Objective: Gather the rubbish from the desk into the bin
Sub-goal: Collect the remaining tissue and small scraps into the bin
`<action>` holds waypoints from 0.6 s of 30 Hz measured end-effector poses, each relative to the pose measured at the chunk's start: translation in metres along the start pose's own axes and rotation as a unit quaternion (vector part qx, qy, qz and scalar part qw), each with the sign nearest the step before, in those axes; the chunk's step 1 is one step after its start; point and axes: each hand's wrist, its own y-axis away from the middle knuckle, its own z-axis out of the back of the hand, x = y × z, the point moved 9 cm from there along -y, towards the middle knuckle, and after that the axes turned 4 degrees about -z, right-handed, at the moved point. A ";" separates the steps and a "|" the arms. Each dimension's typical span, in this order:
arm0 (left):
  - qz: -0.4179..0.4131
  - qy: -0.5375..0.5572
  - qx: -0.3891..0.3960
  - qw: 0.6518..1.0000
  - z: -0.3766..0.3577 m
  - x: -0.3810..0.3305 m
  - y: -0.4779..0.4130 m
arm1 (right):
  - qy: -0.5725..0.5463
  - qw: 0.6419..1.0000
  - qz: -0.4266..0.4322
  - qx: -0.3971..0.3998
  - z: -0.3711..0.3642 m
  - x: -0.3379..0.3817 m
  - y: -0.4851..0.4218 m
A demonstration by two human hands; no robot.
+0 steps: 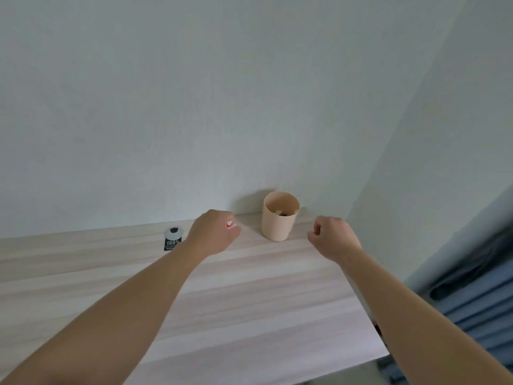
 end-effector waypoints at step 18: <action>0.039 -0.021 0.008 0.999 -0.086 -0.102 -0.167 | -0.031 0.996 0.073 0.032 0.009 -0.116 -0.176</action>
